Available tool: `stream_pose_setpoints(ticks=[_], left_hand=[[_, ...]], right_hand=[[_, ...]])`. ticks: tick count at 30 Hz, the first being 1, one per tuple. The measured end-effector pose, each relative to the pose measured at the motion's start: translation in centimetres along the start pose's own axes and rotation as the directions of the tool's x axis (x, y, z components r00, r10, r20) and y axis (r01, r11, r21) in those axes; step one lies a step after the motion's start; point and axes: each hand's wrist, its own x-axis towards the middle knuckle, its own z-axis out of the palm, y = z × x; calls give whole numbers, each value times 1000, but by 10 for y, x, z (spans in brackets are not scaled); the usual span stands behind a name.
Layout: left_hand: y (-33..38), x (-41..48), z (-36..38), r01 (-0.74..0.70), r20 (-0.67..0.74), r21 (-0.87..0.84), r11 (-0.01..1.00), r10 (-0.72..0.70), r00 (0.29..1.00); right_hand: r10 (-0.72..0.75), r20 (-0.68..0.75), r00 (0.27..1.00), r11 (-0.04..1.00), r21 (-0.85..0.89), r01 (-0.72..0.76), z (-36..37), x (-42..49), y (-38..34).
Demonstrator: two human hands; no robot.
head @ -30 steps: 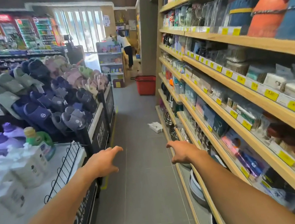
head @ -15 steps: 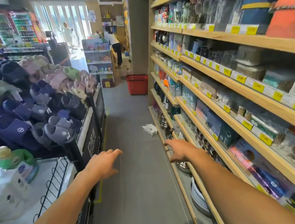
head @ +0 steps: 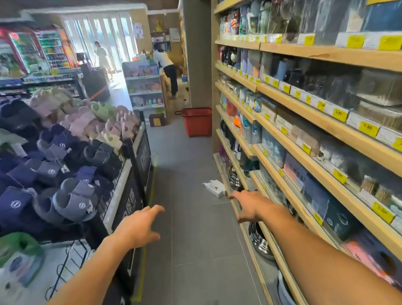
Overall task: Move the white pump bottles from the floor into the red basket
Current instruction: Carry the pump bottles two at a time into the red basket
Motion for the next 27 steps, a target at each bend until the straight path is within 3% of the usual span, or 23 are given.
stream_pose_setpoints(ticks=[9, 16, 27], left_hand=[[-34, 78, -6, 5, 23, 7, 1000, -5, 1000], [-77, 149, -22, -16, -19, 47, 999, 17, 1000], [-109, 250, -27, -91, 40, 0, 996, 91, 995]], right_hand=[[-37, 75, 997, 998, 51, 33, 0, 90, -12], [-4, 59, 998, 998, 57, 1, -15, 156, -29], [62, 52, 997, 997, 46, -65, -30, 234, -21]])
